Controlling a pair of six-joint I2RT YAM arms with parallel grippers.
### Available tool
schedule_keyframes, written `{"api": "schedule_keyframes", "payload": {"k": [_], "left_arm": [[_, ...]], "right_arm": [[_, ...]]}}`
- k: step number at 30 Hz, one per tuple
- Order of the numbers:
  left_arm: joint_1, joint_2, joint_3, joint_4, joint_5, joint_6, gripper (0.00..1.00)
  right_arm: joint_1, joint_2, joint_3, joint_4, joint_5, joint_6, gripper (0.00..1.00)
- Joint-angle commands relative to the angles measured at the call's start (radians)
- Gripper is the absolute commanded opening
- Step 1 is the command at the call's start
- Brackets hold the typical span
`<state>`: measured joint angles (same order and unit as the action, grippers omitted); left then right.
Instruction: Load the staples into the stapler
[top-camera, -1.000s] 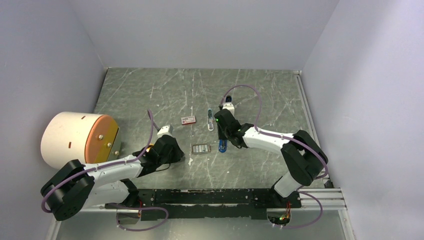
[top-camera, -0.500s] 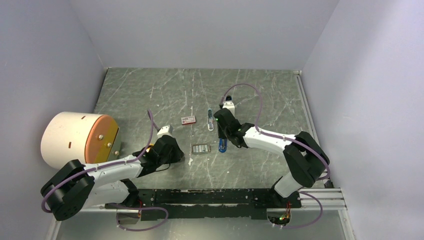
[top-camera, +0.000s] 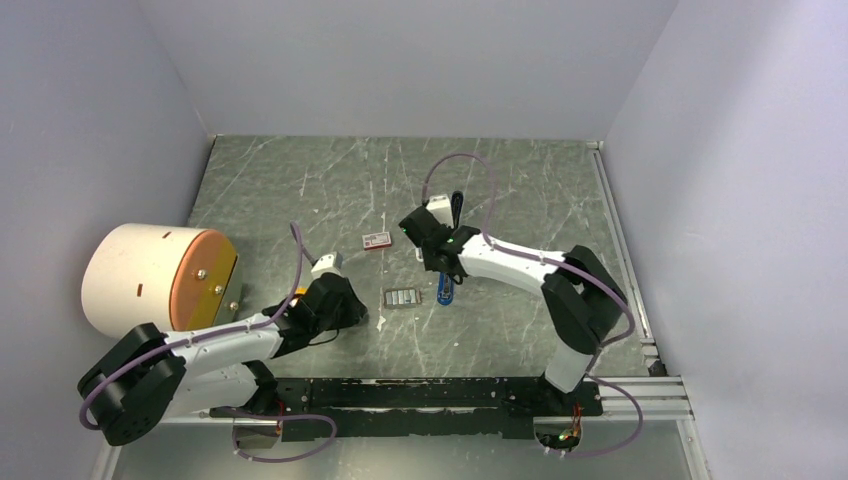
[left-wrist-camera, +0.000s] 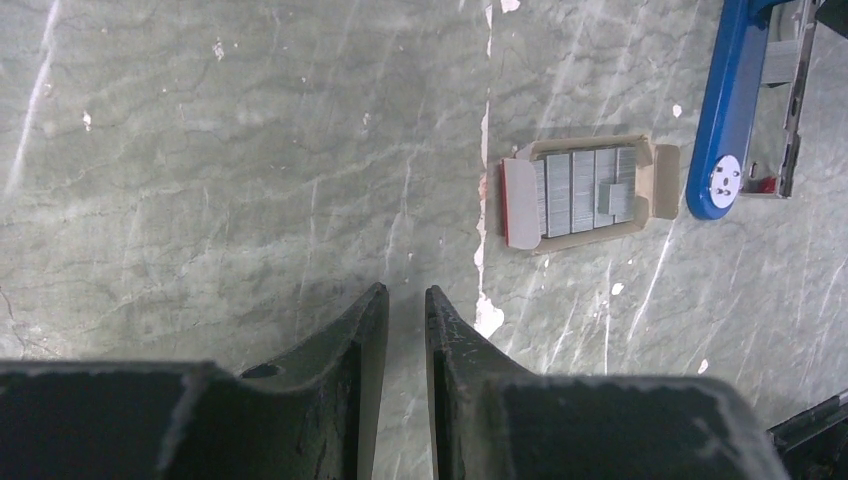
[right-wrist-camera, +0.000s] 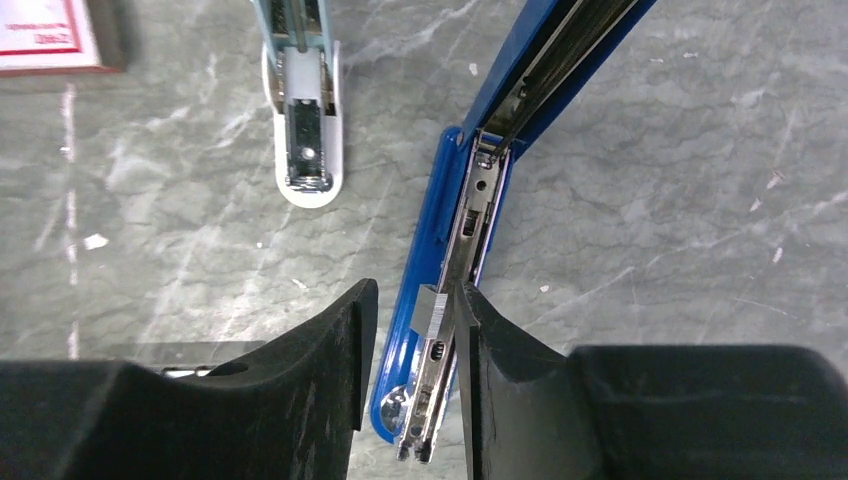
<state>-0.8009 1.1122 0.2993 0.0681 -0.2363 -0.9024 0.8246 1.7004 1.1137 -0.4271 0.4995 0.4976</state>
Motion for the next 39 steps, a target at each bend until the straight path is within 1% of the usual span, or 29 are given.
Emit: {"api": "schedule_keyframes", "payload": {"k": [1, 11, 14, 22, 26, 29, 39], "left_arm": [[0.005, -0.016, -0.024, 0.049, -0.021, -0.006, 0.26], [0.005, -0.046, -0.050, 0.058, -0.042, 0.016, 0.26], [0.005, -0.070, -0.056, 0.019, -0.079, 0.002, 0.26], [0.010, -0.203, -0.098, -0.113, -0.184, -0.050, 0.27], [0.012, -0.266, -0.111, -0.152, -0.210, -0.059, 0.27], [0.014, -0.285, -0.119, -0.155, -0.213, -0.060, 0.27], [0.014, -0.212, -0.126, -0.083, -0.162, -0.041, 0.28]], "right_arm": [[0.029, 0.076, 0.090, -0.194, 0.113, 0.064, 0.39], [0.103, 0.268, 0.294, -0.471, 0.306, 0.181, 0.39], [0.119, 0.314, 0.347, -0.532, 0.356, 0.212, 0.38], [0.146, 0.416, 0.443, -0.621, 0.397, 0.248, 0.36], [0.150, 0.436, 0.457, -0.633, 0.398, 0.255, 0.35], [0.151, 0.443, 0.457, -0.633, 0.397, 0.253, 0.35], [0.152, 0.474, 0.466, -0.609, 0.396, 0.223, 0.33]]}}
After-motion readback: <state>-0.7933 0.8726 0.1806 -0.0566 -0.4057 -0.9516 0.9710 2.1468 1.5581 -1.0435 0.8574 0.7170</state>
